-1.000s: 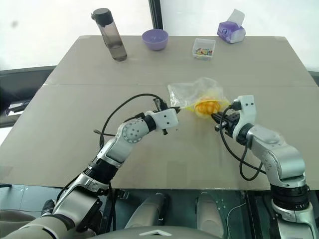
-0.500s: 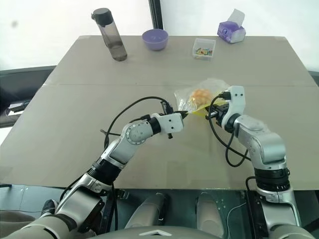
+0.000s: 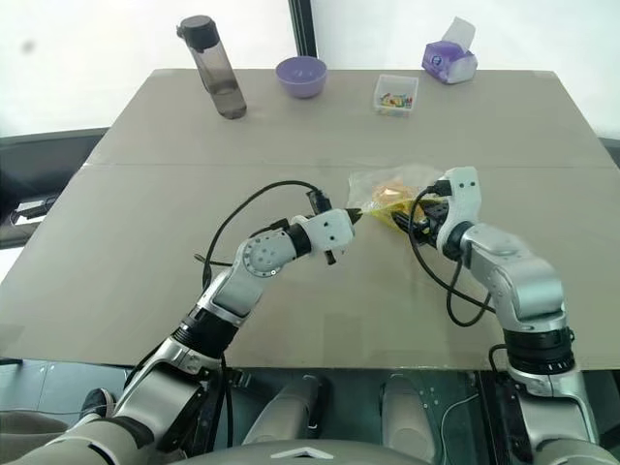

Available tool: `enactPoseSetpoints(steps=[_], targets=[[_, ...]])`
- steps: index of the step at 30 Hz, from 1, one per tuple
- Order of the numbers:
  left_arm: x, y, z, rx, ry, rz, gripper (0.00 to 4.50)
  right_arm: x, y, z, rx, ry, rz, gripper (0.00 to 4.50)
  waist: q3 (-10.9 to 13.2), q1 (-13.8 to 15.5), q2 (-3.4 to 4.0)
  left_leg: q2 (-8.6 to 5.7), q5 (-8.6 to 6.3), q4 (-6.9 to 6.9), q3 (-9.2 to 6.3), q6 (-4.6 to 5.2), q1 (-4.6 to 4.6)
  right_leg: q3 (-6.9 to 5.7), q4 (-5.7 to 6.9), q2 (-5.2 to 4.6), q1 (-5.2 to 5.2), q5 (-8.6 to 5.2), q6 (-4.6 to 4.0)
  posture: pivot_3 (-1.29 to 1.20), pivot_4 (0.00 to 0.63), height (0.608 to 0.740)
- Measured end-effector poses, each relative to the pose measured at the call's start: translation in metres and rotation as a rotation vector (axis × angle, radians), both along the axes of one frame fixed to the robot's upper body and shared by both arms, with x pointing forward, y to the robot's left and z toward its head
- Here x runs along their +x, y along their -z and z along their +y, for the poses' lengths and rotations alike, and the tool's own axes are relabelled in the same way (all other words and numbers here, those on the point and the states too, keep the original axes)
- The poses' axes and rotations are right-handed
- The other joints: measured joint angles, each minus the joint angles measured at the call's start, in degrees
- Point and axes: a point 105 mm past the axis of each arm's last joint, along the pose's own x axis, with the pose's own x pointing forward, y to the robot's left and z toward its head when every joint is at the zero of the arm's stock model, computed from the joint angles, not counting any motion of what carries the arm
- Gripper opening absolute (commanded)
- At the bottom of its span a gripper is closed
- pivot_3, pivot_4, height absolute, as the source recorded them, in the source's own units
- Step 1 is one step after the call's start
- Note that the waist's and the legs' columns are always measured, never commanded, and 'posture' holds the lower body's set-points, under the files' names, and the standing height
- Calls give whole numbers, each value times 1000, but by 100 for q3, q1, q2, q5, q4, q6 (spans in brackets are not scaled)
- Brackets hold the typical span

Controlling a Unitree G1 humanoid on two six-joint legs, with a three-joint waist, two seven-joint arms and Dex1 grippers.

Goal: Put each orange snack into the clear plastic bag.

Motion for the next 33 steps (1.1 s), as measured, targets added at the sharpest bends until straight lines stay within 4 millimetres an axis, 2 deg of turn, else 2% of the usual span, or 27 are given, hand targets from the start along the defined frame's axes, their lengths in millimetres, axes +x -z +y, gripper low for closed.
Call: enactPoseSetpoints(steps=[4, 8, 18, 19, 21, 23, 26, 29, 31, 33], targets=[[8, -7, 6, -37, -45, 8, 0, -31, 8, -5, -18, -142, 58, 2985, 0, 23, -1, -1, -11, 2, 0, 19, -2, -1, -1, 0, 1, 0, 0, 0, 150, 739], [11, -8, 7, -40, -55, 9, 0, -48, 11, -15, -97, -216, 42, 2985, 0, 2, -1, 0, -12, 6, 4, 20, 1, -1, 0, 1, 3, 0, 1, 0, 150, 739], [14, -4, 7, -34, -57, 20, 0, -47, -25, -43, -388, -250, -268, 2985, 1, 42, -2, 1, -11, 11, 3, 18, 0, -1, -1, 1, 5, 0, 1, 0, 150, 739], [14, -5, 7, -34, -57, 20, 0, -47, -25, -44, -400, -250, -272, 2985, 1, 42, -2, 1, -11, 11, 3, 18, 0, -1, 0, 1, 5, 0, 1, 0, 150, 739], [15, -4, 7, -34, -56, 22, 0, -44, -15, -61, -598, -238, -272, 2985, 1, 69, -3, 0, -9, 11, 5, 15, 0, -1, -2, 1, 5, 0, 2, 0, 150, 739], [16, -2, 8, -32, -60, 28, 0, -41, -9, -71, -672, -218, -275, 2985, 1, 68, -4, 0, -1, 12, 8, 1, 0, -1, -1, 1, 6, 0, 2, 0, 150, 739], [15, -2, 6, -36, -55, 29, 0, -39, -1, -69, -735, -243, -294, 2985, 1, 67, -3, 2, 1, 12, 7, -3, 0, 0, 0, 3, 5, 0, 2, 0, 150, 739], [15, -3, 6, -36, -54, 27, 0, -38, 6, -66, -773, -268, -309, 2226, 1, 71, -4, 1, 2, 14, 8, -3, 0, 0, -1, 1, 7, 0, 2, 0, 150, 739], [16, -3, 6, -35, -55, 27, 0, -36, 9, -62, -766, -267, -319, 1376, 2, 70, -4, 1, 2, 15, 8, -3, 0, 1, -1, 1, 7, 0, 2, 0, 150, 739], [16, -3, 6, -35, -55, 26, 0, -33, 8, -56, -756, -274, -336, 239, 1, 71, -4, 1, 2, 15, 5, -3, 0, 0, -1, 2, 7, 0, 2, 0, 150, 739]])
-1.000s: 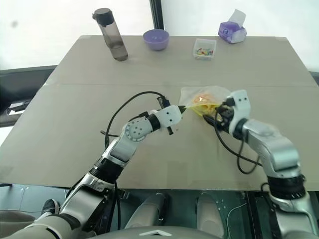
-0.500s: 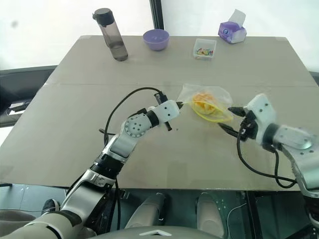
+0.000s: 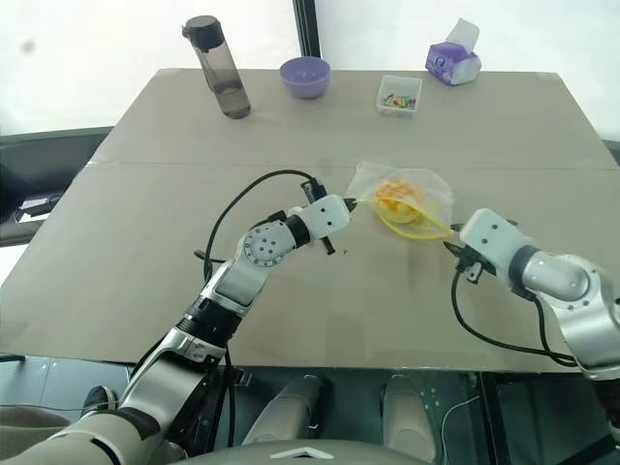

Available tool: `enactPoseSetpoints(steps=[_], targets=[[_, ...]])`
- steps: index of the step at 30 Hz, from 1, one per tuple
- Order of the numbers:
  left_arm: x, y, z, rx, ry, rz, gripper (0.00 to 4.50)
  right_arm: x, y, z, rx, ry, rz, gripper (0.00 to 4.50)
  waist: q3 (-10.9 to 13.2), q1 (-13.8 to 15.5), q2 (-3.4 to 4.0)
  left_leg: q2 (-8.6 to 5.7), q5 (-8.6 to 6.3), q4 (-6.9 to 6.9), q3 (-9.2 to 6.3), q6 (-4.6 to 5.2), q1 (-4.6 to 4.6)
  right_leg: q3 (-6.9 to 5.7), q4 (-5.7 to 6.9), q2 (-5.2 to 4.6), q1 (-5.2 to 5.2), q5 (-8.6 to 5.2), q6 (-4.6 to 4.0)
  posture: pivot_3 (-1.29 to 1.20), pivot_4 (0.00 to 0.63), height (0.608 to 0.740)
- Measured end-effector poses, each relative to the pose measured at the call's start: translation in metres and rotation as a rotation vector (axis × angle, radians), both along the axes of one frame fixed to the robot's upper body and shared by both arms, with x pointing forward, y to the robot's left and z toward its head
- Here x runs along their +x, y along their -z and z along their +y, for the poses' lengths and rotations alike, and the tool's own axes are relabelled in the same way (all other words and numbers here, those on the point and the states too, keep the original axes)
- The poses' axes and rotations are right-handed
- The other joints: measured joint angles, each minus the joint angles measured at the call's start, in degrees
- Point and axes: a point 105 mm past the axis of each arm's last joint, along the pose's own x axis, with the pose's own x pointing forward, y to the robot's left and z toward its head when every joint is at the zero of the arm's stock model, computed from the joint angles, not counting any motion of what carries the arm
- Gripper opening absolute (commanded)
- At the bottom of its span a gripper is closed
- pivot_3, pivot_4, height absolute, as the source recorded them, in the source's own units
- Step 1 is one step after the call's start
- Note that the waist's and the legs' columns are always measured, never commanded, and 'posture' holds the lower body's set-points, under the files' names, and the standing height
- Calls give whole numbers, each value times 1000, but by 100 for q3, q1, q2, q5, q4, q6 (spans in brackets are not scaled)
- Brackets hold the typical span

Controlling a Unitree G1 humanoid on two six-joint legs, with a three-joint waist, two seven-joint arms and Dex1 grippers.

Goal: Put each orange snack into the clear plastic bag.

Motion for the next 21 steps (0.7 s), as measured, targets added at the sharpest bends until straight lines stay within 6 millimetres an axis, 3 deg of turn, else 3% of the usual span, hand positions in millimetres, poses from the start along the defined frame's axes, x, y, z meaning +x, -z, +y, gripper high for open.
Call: enactPoseSetpoints(steps=[8, 12, 17, 21], targets=[[0, 0, 1, 2, -1, 0, 0, 7, 2, -3, -17, 23, -20, 89, 0, 69, 0, 0, 0, 1, 0, 0, 0, 0, 0, 0, 0, 0, 0, 0, 150, 739], [0, 0, 1, 3, -2, -1, 0, 11, -7, -2, -10, 18, -46, 89, 0, 66, 0, 0, 0, 1, 1, 0, 0, 0, 0, 0, 0, 0, 0, 0, 150, 739], [4, -13, 3, 5, -5, -37, 0, 18, -34, -11, -11, 38, -121, 89, 1, 72, 0, -1, 0, 2, 1, 0, -1, 0, -1, 0, 0, 0, 0, 0, 150, 739], [10, -45, 4, 13, 0, -130, 0, 22, -64, -16, -29, 40, -192, 89, 1, 70, -1, 0, 0, 2, 2, 0, -1, 0, 0, 0, 0, 0, 0, 0, 150, 739]])
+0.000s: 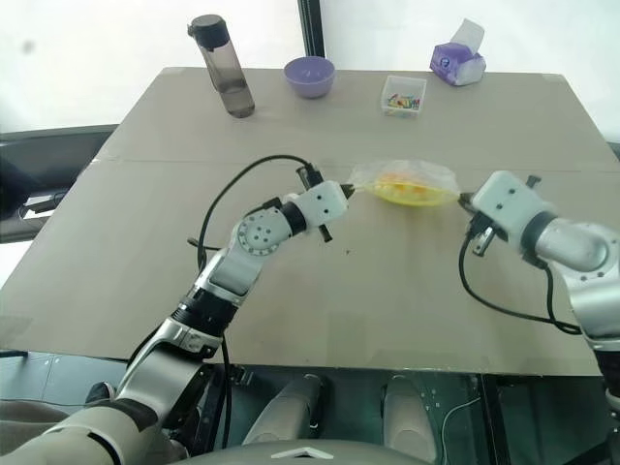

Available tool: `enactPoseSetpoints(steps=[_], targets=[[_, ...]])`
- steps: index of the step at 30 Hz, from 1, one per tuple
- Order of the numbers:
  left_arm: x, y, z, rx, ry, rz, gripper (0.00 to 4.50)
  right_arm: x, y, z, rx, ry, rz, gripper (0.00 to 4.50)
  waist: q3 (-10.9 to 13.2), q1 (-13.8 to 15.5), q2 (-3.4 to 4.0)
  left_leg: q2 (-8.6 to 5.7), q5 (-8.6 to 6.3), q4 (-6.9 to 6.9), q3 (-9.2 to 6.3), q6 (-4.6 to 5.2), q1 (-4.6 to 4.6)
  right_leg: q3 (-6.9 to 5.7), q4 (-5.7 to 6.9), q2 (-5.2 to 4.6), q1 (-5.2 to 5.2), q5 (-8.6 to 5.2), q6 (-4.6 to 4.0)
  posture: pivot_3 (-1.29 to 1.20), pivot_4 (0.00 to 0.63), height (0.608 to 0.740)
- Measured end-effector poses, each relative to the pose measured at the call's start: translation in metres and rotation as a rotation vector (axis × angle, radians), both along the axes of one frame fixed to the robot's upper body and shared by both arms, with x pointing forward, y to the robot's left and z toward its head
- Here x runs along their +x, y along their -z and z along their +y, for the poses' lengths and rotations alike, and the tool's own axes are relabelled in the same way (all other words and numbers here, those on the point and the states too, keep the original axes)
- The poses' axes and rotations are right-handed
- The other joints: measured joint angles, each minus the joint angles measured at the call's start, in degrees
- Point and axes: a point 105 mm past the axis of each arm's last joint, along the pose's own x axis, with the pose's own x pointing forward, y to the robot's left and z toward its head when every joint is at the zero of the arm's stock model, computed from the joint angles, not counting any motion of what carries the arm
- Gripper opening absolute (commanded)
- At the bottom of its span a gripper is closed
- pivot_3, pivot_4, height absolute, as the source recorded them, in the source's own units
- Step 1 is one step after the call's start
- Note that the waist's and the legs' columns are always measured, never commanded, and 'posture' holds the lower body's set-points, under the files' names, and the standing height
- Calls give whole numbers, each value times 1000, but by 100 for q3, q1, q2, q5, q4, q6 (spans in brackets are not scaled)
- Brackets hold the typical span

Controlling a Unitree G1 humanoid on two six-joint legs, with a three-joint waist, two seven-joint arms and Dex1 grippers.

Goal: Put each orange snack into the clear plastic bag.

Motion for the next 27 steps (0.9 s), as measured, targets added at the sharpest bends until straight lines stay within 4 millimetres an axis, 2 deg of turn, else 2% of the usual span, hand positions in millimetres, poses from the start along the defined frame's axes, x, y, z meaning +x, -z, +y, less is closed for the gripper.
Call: enactPoseSetpoints(steps=[4, 7, 10, 11, 13, 15, 18, 20, 23, 26, 27], targets=[[3, -29, 0, -17, 3, -75, 0, 2, -20, -3, -2, 7, -59, 89, 0, 0, 0, 0, 0, 0, 0, 0, 0, 0, -1, 0, 0, 0, 0, 0, 150, 739], [3, -41, -1, -23, 7, -106, 0, 4, -23, -6, -8, 15, -64, 89, 0, 0, 0, 0, 0, 0, 1, 0, 0, 0, -2, -1, 0, 0, 0, 0, 150, 739], [3, -42, -2, -23, 9, -108, 0, 5, -24, -8, -16, 7, -63, 907, 0, -9, 0, 0, 0, 0, 2, 0, 0, 0, -1, 0, 0, 0, 0, 0, 150, 739], [3, -41, -2, -22, 10, -106, 0, 4, -24, -7, -19, 1, -59, 1530, 0, -11, 0, 0, 0, 0, 2, 0, 0, 0, 0, 0, 0, 0, 0, 0, 150, 739], [3, -37, -1, -21, 9, -97, 0, 4, -26, -6, -17, -11, -57, 2287, 0, -14, 0, 1, 0, 0, 2, 0, 0, 1, -1, 0, 0, 0, 0, 0, 150, 739], [2, -30, 0, -20, 6, -77, 0, 2, -28, -2, -5, -30, -35, 2287, 0, -13, 0, 1, 0, 0, 1, 0, 0, 1, -1, 0, 0, 0, 0, 0, 150, 739], [2, -29, 1, -19, 6, -76, 0, -2, -35, 12, 31, -90, -2, 2287, 1, -14, 0, 1, 0, 0, 2, 1, -1, 2, -1, 0, -1, 0, 0, 0, 150, 739], [0, -30, 0, -13, 12, -84, 0, -6, -56, 32, 98, -170, -17, 2287, 1, -39, 0, 2, 0, 0, 1, 0, -1, 2, 0, 1, -1, 0, 0, 0, 150, 739], [-4, -34, -2, -5, 27, -105, 0, -10, -73, 58, 165, -268, -16, 2287, 1, -29, -2, 4, 0, -1, -2, 0, -1, 0, -2, 3, 0, 0, 0, 0, 150, 739], [-9, -38, -3, 24, 42, -134, 0, -8, -61, 85, 197, -355, 54, 2287, 1, -10, -3, 1, 0, 2, -1, 1, -2, 0, -2, -1, -1, 0, 0, 0, 150, 739], [-10, -38, -4, 27, 44, -136, 0, -8, -57, 88, 199, -365, 67, 2287, 1, 1, -2, 0, 0, 2, -2, 1, -2, 0, -3, -2, -1, 0, 0, 0, 150, 739]])
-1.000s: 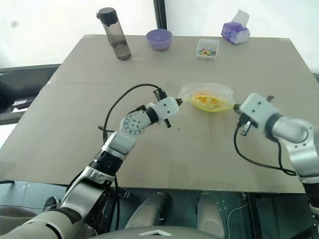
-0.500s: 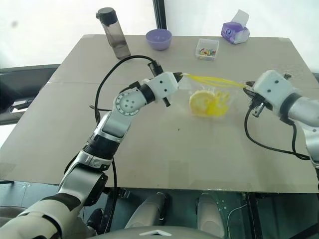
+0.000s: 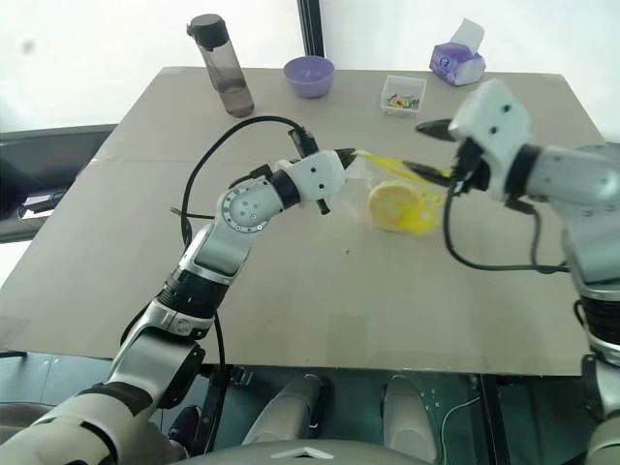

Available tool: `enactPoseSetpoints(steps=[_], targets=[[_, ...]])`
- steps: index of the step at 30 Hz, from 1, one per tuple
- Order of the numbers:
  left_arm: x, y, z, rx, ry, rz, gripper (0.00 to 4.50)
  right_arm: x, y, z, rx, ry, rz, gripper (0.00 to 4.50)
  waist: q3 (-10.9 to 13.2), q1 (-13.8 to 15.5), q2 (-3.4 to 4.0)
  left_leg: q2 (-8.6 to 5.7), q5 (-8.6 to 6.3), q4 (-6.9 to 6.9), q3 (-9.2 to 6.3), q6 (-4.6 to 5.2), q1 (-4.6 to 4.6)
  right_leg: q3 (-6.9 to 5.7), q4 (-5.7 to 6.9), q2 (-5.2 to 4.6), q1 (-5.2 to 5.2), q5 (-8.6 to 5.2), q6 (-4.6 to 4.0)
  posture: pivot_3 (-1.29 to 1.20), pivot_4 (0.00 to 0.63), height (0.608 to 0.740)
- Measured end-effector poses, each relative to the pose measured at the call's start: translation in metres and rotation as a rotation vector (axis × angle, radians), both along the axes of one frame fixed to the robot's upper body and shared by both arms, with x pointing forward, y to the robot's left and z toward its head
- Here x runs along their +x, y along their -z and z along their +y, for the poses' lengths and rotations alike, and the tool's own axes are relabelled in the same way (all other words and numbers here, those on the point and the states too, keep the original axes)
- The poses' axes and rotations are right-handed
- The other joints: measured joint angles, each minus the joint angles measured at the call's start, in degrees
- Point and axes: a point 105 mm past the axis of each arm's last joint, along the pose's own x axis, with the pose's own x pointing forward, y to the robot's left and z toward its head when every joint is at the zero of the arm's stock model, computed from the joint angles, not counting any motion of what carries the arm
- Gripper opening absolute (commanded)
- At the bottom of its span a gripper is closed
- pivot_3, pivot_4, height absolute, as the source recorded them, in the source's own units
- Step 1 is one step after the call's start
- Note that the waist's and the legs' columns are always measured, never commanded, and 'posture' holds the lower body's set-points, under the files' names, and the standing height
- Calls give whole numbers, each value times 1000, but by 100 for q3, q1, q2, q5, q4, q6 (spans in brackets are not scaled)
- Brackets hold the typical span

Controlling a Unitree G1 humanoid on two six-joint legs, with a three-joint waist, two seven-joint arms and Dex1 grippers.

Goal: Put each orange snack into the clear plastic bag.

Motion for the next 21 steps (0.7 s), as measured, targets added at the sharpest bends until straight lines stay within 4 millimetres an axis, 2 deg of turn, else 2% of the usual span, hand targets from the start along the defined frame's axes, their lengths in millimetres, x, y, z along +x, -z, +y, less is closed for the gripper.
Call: enactPoseSetpoints(steps=[6, 15, 18, 20, 21], targets=[[-7, 0, 0, 84, 18, 9, 0, 18, 13, 23, -71, -58, -38, 2287, 1, -11, -1, 1, 0, -1, 0, 0, -2, -1, 1, 3, -4, 0, 0, 0, 150, 739], [-12, -1, 0, 86, 10, 116, 0, 22, 18, 38, -122, -124, -121, 2287, 1, -23, 0, 1, 1, -1, -2, -1, -2, -1, 2, 5, -5, 0, 0, 0, 150, 739], [-11, 0, 2, 86, 0, 126, 0, 22, 18, 39, -130, -127, -133, 1544, 1, -25, 0, 1, 1, -1, -3, -1, -1, -1, 1, 5, -5, 0, 0, 0, 150, 739], [-11, -1, 1, 86, 0, 128, 0, 22, 18, 41, -127, -132, -137, 603, 1, -25, 0, 1, 1, -1, -3, -1, -1, -1, 2, 5, -5, 0, 0, 0, 150, 739], [-12, -1, 1, 87, 1, 126, 0, 22, 18, 42, -125, -134, -138, 603, 1, -24, 0, 1, 1, -1, -3, -1, -2, -1, 2, 5, -5, 0, 0, 0, 150, 739]])
